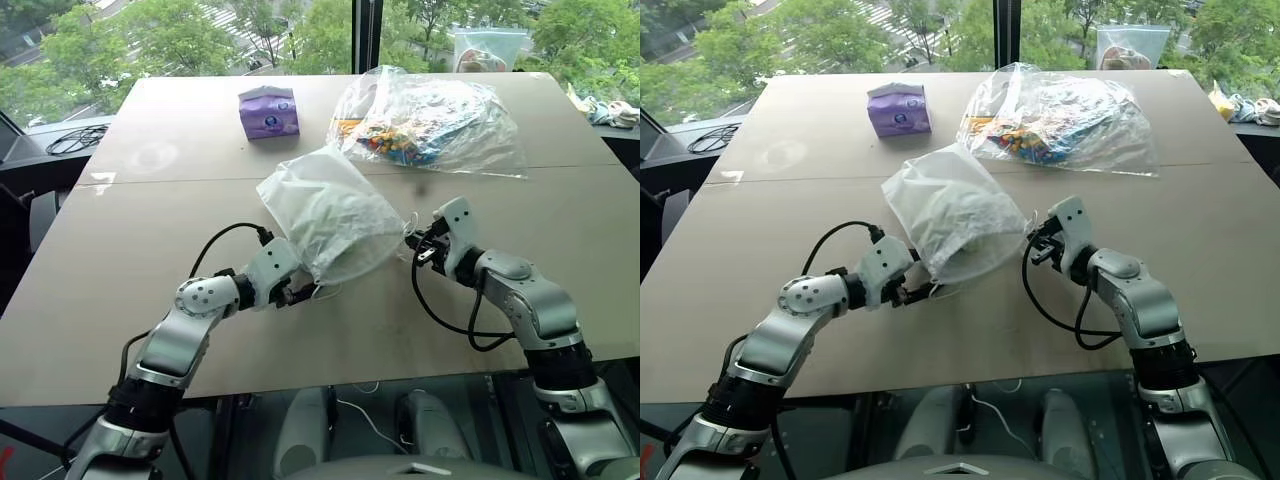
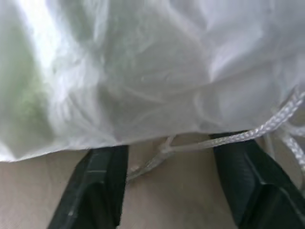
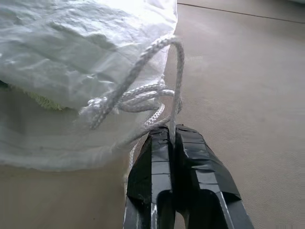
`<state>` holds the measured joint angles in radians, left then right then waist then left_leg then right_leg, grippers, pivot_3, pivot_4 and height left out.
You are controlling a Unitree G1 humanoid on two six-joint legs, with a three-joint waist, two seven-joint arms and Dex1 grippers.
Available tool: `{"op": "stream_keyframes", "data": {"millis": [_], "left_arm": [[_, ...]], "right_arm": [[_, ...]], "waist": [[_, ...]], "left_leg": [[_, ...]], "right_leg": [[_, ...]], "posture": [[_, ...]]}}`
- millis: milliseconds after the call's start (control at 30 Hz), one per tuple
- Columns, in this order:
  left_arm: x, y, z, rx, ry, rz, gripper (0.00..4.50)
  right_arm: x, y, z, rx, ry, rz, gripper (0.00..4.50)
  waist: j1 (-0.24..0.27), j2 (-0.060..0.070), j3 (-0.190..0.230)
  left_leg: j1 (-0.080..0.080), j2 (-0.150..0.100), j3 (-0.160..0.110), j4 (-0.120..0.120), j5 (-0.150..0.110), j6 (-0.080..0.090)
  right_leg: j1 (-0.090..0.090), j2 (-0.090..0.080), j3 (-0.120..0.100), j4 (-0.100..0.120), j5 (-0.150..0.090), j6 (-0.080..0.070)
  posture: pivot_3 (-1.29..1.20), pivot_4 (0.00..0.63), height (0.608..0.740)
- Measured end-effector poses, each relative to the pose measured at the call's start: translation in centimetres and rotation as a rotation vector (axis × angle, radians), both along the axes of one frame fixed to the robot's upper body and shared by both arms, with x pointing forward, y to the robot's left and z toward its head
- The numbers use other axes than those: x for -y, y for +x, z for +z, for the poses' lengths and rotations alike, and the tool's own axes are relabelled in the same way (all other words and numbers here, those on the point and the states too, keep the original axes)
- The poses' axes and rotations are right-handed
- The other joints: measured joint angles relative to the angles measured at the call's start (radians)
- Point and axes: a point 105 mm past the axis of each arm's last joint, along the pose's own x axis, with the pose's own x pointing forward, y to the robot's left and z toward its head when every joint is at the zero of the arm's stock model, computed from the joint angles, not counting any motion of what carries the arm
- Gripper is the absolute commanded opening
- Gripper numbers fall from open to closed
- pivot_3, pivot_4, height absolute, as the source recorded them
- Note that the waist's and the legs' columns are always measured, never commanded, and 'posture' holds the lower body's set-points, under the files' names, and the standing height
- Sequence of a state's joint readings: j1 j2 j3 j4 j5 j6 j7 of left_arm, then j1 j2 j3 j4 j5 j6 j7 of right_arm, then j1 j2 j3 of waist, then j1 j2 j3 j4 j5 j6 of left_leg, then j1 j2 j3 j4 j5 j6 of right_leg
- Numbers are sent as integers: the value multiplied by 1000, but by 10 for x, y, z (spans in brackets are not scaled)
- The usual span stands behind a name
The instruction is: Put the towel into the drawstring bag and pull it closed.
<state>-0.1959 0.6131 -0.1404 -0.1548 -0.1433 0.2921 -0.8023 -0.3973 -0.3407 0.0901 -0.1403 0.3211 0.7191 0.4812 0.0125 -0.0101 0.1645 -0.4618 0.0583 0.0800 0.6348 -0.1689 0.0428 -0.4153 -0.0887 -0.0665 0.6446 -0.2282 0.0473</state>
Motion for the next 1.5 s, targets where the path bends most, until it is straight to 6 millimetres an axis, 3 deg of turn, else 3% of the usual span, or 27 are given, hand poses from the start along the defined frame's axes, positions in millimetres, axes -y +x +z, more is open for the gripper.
{"op": "stream_keyframes", "data": {"millis": [100, 133, 367, 467, 500, 667, 700, 833, 1000, 1167, 1267, 1367, 1500], "left_arm": [[4, -1, -2, -9, -11, -9, 199], [4, -1, -2, -7, -10, -8, 48], [-4, 5, -2, 67, 12, 63, 48], [-28, 15, 2, 169, 39, 218, 48], [-45, 20, 4, 224, 58, 308, 48], [-94, 29, 19, 406, 105, 574, 48], [-116, 32, 30, 464, 102, 703, 48], [-151, 36, 62, 585, 46, 919, 48], [-194, 29, 82, 610, -82, 1226, 48], [-217, 23, 91, 598, -148, 1404, 48], [-228, 18, 96, 604, -172, 1499, 48], [-235, 14, 92, 582, -204, 1570, 48], [-238, 12, 72, 465, -308, 1679, 48]], "right_arm": [[0, 0, 0, 0, 0, 0, 0], [0, 0, 0, 0, 1, 0, 0], [-1, 0, 0, 4, 0, 0, 0], [3, 7, 6, 58, -21, -44, 0], [10, 16, 13, 105, -37, -97, 0], [44, 52, 61, 420, -169, -346, 0], [54, 57, 83, 538, -185, -423, 0], [75, 64, 104, 657, -190, -568, 0], [97, 67, 102, 681, -214, -709, 0], [107, 66, 101, 664, -162, -803, 0], [129, 66, 88, 554, -68, -942, 0], [145, 65, 74, 448, 20, -1055, 0], [159, 62, 49, 269, 155, -1199, 0]], "waist": [[-1, 0, 0], [-1, 0, 0], [-2, 0, 0], [-8, 0, 0], [-12, 0, 0], [-17, 1, 0], [-19, 1, 0], [-17, 0, 0], [-25, 0, 0], [-27, 0, 0], [-25, 0, 0], [-25, 0, 0], [-26, 0, 0]], "left_leg": [[0, 0, 0, 0, 0, 0], [0, 0, 0, 0, 0, 0], [0, 0, 0, 0, 0, 0], [0, 0, -1, 0, 0, 0], [0, 0, -1, 0, 0, 0], [0, 0, 1, 0, 0, 0], [0, 0, 1, 0, 0, 0], [0, 0, 1, 0, 0, 0], [0, 0, 1, 0, 0, 0], [0, 0, 1, 0, 0, 0], [0, 0, 1, 0, 0, 0], [0, 0, 1, 0, 0, 0], [0, 0, 1, 0, 1, 0]], "right_leg": [[0, 0, 0, 0, 0, 0], [0, 0, 0, 0, 0, 0], [0, 0, 0, 0, 0, 0], [-1, 0, 0, 0, 0, 0], [-1, 0, 0, 0, 0, 0], [-1, 0, 0, 1, 0, 1], [-1, 0, 0, 1, 2, 3], [0, 0, 0, 1, 2, 4], [0, 0, 0, 2, 3, 5], [0, 0, 0, 2, 3, 5], [0, 0, 0, 2, 3, 5], [0, 0, 0, 3, 3, 5], [0, 0, 0, 3, 3, 4]], "posture": [[0, 150, 740], [0, 150, 740], [0, 150, 740], [0, 150, 740], [0, 150, 740], [0, 150, 740], [0, 150, 740], [0, 150, 740], [0, 150, 740], [0, 150, 740], [0, 150, 740], [0, 150, 740], [0, 150, 740]]}}
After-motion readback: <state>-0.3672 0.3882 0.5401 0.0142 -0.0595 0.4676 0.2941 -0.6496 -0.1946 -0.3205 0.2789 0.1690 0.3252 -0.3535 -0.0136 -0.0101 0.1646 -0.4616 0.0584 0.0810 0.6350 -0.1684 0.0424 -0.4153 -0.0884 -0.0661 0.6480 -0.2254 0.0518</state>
